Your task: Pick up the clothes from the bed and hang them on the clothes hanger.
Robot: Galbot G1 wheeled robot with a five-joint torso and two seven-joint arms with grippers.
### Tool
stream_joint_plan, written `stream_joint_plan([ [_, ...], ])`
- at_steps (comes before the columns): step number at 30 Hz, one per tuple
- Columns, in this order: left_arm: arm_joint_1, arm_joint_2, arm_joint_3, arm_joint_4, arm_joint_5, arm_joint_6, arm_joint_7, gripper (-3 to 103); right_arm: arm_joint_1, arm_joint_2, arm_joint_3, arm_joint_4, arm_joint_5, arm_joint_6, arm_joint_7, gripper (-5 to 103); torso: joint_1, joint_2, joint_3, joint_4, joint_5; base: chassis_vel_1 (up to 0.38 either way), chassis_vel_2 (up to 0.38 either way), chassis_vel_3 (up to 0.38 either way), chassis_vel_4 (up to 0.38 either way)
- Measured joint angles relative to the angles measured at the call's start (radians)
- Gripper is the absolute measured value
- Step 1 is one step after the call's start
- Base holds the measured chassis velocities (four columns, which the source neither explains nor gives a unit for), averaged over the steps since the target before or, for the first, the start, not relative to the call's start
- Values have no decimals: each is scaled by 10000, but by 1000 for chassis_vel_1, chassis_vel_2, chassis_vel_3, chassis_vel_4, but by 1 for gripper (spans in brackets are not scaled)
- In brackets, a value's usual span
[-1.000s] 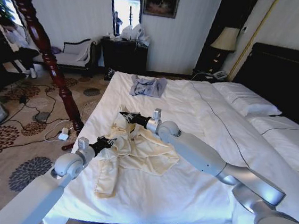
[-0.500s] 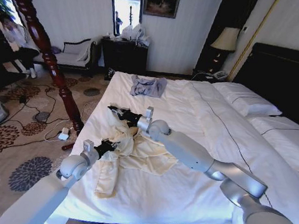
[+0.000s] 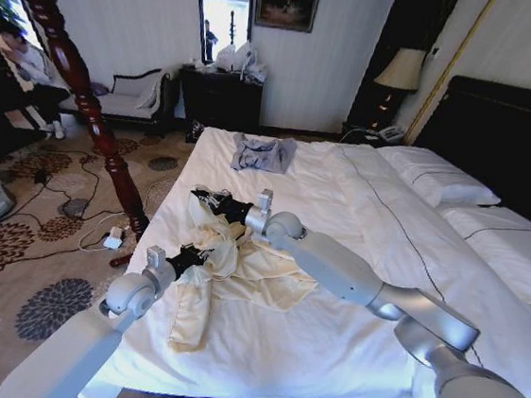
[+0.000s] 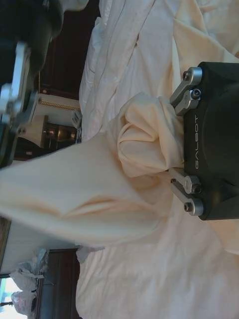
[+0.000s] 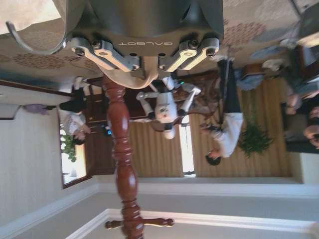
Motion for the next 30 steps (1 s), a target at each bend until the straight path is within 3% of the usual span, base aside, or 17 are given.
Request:
stream_joint_plan([
  [4, -6, -62, 17, 50, 38, -17, 5, 21, -82, -300, 82, 312, 29, -34, -46, 29, 0, 0, 0, 4, 0, 0, 0, 0, 0],
  [7, -13, -117, 29, 63, 52, -18, 3, 21, -114, -604, 281, 597, 135, -429, 81, 45, 0, 0, -1, 4, 1, 0, 0, 0, 0],
  [10, -16, -121, 0, 48, 34, -17, -6, 21, -142, -835, 428, 693, 189, -534, -8, 51, 1, 0, 0, 5, -1, 0, 0, 0, 0],
  [13, -46, -65, -94, 15, -20, -18, -23, 21, -227, -1207, 730, 846, 154, -568, -1163, 67, 0, 0, 0, 0, 2, 0, 0, 0, 0],
  [14, -46, -65, -94, 15, -20, -18, -23, 21, -227, -1207, 730, 846, 154, -568, -1163, 67, 0, 0, 0, 0, 2, 0, 0, 0, 0],
  [17, -104, -58, -122, 31, -60, -23, -37, 21, -232, -1432, 1000, 1048, 161, -488, -2515, 83, 0, 0, 0, 5, -1, 0, 0, 0, 0],
  [19, -139, -76, -129, 37, -103, -22, -50, 21, -232, -1469, 1059, 1074, 222, -408, -2734, 83, 0, 0, -1, 5, -1, 0, 0, 0, 0],
  [22, -232, -132, -97, 64, -157, -23, -71, 21, -198, -1484, 1095, 1077, 361, 54, -3096, 97, 0, 0, -1, 1, 0, 0, 0, 0, 0],
  [26, -244, -229, -59, 92, -149, -23, -73, 21, -147, -1392, 953, 1049, 141, 86, -2927, 100, 0, 0, 0, 4, -2, 0, 0, 0, 0],
  [29, -243, -306, -67, 117, -138, -28, -60, 21, -138, -1279, 772, 894, -128, -184, -2357, 100, -1, 1, 0, 5, -2, 0, 0, 0, 0],
  [30, -251, -355, -81, 163, -127, -54, -46, 21, -93, -1185, 666, 732, -205, -446, -1735, 100, -1, 0, 1, 3, -1, 0, 0, 0, 0],
])
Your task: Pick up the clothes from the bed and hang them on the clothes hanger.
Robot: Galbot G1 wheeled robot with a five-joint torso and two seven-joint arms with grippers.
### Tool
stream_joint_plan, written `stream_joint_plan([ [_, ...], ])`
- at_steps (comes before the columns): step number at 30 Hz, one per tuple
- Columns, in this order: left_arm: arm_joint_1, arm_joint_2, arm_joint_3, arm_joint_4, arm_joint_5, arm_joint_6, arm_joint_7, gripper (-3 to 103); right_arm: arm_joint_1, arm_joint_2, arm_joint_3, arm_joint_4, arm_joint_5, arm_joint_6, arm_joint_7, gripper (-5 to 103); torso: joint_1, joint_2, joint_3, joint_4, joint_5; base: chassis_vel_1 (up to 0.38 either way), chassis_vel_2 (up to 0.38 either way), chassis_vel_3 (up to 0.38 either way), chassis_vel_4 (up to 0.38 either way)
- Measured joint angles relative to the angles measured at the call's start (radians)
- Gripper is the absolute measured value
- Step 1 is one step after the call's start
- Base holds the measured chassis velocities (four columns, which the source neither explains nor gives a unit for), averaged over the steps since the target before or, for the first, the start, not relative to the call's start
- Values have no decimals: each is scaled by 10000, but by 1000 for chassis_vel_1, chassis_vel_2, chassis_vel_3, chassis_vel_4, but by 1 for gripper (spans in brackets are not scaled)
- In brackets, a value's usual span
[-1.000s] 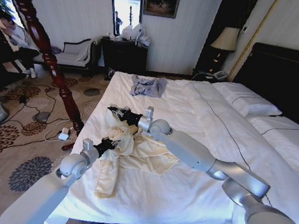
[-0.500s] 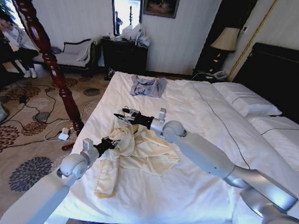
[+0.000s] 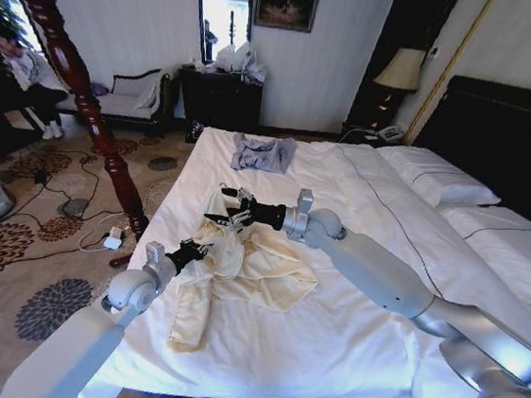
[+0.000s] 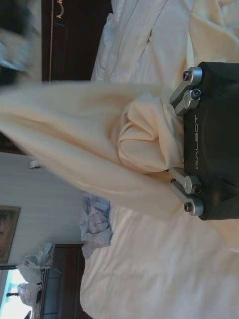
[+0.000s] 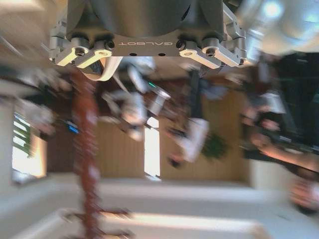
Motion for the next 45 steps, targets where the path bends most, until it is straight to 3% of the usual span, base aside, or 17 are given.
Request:
stream_joint_plan([
  [2, -13, -83, -5, 109, 67, -66, 39, 21, 170, 187, -134, -197, 304, -329, 773, 100, 1, 0, 1, -3, 0, 0, 0, 0, 0],
  [3, -13, -83, -5, 109, 67, -66, 39, 21, 170, 187, -134, -197, 304, -329, 773, 100, 1, 0, 1, -3, 0, 0, 0, 0, 0],
  [6, -33, -290, -1, 293, 233, -168, 98, 21, 675, 516, -513, 3, 2264, -1208, 1940, 100, 2, -1, 1, 3, -1, 0, 0, 0, 0],
  [8, -41, -416, -12, 338, 282, -211, 131, 21, 975, 685, -658, 487, 3477, -2213, 3599, 100, 1, 0, 0, 4, -3, 0, 0, 0, 0],
  [9, -41, -416, -12, 338, 282, -211, 131, 21, 975, 685, -658, 487, 3477, -2213, 3599, 100, 1, 0, 0, 4, -3, 0, 0, 0, 0],
  [11, -42, -464, -43, 349, 301, -242, 143, 21, 1240, 740, -666, 837, 4208, -3565, 5552, 100, 0, 0, 0, 4, -1, 0, 0, 0, 0],
  [13, -42, -466, -58, 376, 314, -271, 159, 21, 1501, 628, -700, 1133, 4731, -4891, 6836, 100, 2, 0, 0, -2, -2, 0, 0, 0, 0],
  [18, -16, -416, -107, 470, 424, -395, 282, 21, 1926, 460, -997, 1488, 4953, -5990, 7779, 100, 0, 0, 0, -2, 1, 0, 0, 0, 0],
  [21, 7, -426, -116, 523, 441, -435, 304, 21, 2042, 467, -997, 1608, 4937, -6248, 8314, 100, 1, 0, 0, 3, -2, 0, 0, 0, 0],
  [25, 2, -455, -242, 465, 365, -449, 276, 21, 2040, 401, -563, 1692, 4554, -6234, 8711, 100, 1, 0, 0, 3, -1, 0, 0, 0, 0],
  [30, -130, 306, -645, -183, -178, -355, 96, 21, 1151, -344, 798, 1633, 3106, -4636, 8696, 100, 1, 0, -1, 1, -2, 0, 0, 0, 0],
  [31, -130, 306, -645, -183, -178, -355, 96, 21, 1151, -344, 798, 1633, 3106, -4636, 8696, 100, 1, 0, -1, 1, -2, 0, 0, 0, 0],
  [33, -352, 1013, -802, -494, -576, -200, -36, 21, 298, -842, 1568, 1558, 2385, -3567, 8625, 100, 1, 0, 0, -1, 6, 0, 0, 0, 0],
  [35, -529, 1363, -861, -628, -835, -66, -130, 21, -192, -1140, 2025, 1611, 2179, -3368, 8614, 100, 2, 0, -1, 5, -1, 0, 0, 0, 0],
  [41, -1427, 2791, -1447, -1058, -2103, 551, -571, 21, -2807, -2441, 3664, 2375, 1813, -3037, 8568, 100, 0, 0, -2, -17, 3, 0, 0, 0, 0],
  [43, -1429, 3063, -1714, -1159, -2339, 646, -640, 21, -3137, -2485, 3848, 2449, 1763, -2975, 8512, 100, 0, 0, -1, -12, 3, 0, 0, 0, 0],
  [45, -1482, 3706, -2316, -1314, -2930, 840, -807, 21, -3802, -2490, 4314, 2584, 1612, -2839, 8343, 100, 0, 0, -1, 9, 2, 0, 0, 0, 0],
])
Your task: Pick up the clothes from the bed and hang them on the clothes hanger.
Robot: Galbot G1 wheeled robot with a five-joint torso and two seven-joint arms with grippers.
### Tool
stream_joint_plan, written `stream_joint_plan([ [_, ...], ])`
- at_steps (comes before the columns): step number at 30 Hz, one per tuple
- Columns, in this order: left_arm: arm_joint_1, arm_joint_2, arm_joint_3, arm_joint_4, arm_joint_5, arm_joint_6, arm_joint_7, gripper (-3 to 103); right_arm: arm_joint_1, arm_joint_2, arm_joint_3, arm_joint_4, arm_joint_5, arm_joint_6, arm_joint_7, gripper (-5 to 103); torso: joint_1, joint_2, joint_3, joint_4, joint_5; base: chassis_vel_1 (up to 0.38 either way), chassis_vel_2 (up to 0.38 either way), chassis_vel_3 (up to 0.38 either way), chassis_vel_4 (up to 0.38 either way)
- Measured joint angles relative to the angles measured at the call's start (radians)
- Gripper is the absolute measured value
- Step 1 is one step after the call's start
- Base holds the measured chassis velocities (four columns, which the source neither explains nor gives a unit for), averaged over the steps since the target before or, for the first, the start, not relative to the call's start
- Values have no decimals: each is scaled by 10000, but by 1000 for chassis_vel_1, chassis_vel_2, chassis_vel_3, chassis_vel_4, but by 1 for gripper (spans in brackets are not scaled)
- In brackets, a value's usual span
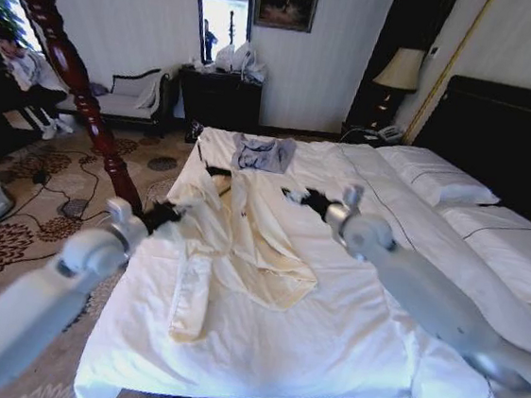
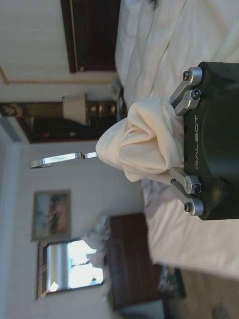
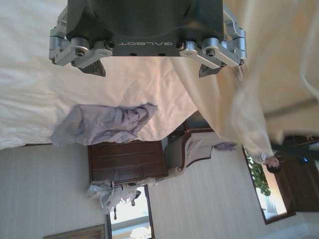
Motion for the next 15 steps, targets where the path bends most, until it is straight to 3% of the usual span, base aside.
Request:
stream_joint_plan([
  [3, -279, 881, -494, -18, -645, 133, -77, 21, -745, 3, 566, 152, -325, 140, -134, 100, -1, 0, -1, -5, -11, 0, 0, 0, 0],
  [4, -279, 881, -494, -18, -645, 133, -77, 21, -745, 3, 566, 152, -325, 140, -134, 100, -1, 0, -1, -5, -11, 0, 0, 0, 0],
  [5, -315, 1227, -711, 4, -834, 155, -76, 21, -888, 36, 638, 158, -463, 180, -206, 100, 0, 1, -1, -16, -7, 0, 0, 0, 0],
  [10, -545, 2388, -1417, 407, -1374, 169, -29, 21, -1026, 272, 657, 132, -782, 314, -540, 100, 1, 1, 0, -6, -8, 0, 0, 0, 0],
  [15, -1551, 3075, -1222, 1113, -1587, 111, 82, 21, -937, 512, 531, 58, -880, 395, -680, 100, -1, 1, 0, -4, -1, 0, 0, 0, 0],
])
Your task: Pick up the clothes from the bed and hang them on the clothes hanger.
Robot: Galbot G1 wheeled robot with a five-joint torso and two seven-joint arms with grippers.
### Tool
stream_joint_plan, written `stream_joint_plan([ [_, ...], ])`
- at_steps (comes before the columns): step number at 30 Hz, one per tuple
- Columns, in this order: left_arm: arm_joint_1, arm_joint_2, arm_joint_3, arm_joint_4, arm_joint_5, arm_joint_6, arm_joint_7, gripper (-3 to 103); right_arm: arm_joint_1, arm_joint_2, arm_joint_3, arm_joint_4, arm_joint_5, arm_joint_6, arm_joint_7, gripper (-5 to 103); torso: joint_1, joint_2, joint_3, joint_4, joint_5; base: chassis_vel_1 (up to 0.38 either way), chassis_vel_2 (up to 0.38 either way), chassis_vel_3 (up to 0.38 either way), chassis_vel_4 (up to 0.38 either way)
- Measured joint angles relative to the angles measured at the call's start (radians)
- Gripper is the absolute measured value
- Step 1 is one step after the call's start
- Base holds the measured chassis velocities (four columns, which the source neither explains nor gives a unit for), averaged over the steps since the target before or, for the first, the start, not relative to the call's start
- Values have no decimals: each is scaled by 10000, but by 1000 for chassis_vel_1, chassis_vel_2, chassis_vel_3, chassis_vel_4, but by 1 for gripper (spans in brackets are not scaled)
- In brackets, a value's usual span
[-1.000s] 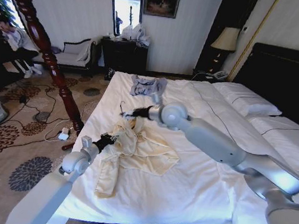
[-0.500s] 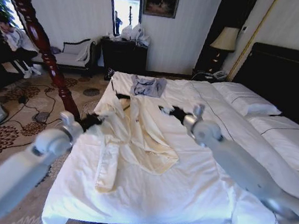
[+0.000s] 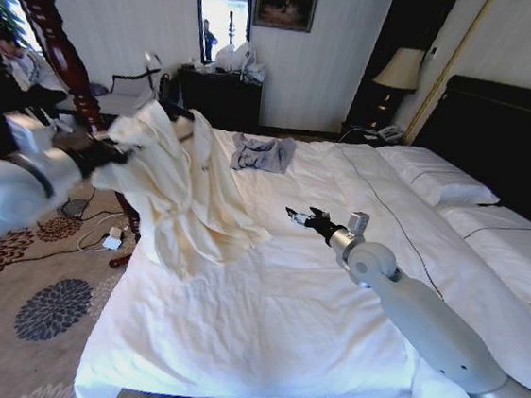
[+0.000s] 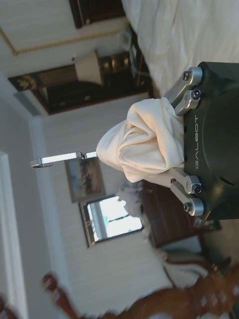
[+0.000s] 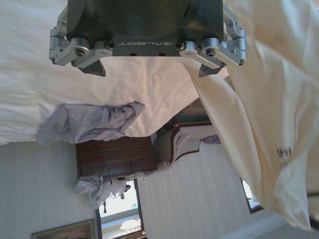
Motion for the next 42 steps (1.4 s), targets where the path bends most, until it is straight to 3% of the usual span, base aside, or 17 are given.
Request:
stream_joint_plan([
  [2, -533, 141, 217, 397, -103, -1, 18, 21, -11, 54, -15, -1, -37, 27, -32, 100, 2, -1, 1, -11, -3, 0, 0, 0, 0],
  [17, -2589, 726, 849, 3112, -444, -138, 567, 21, -522, 107, 297, -23, -348, 162, -235, 100, 2, 0, 0, -5, -4, 0, 0, 0, 0],
  [27, -2931, 899, 1023, 3927, -426, -253, 1018, 21, -858, 146, 528, 170, -443, 167, -236, 100, 2, -1, 1, -4, -4, 0, 0, 0, 0],
  [37, -3913, 265, 1687, 4591, -264, -438, 1981, 21, -1426, 57, 886, 341, -630, 200, -254, 100, 2, -1, 1, -2, -2, 0, 0, 0, 0],
  [40, -5283, -472, 2835, 5304, -86, -564, 2501, 21, -1733, -55, 1062, 450, -675, 205, -254, 100, 1, 0, 0, -4, 0, 0, 0, 0, 0],
  [42, -5923, -821, 3406, 5659, -10, -565, 2517, 21, -1846, -97, 1131, 508, -675, 205, -252, 100, 2, -1, 1, -11, -3, 0, 0, 0, 0],
])
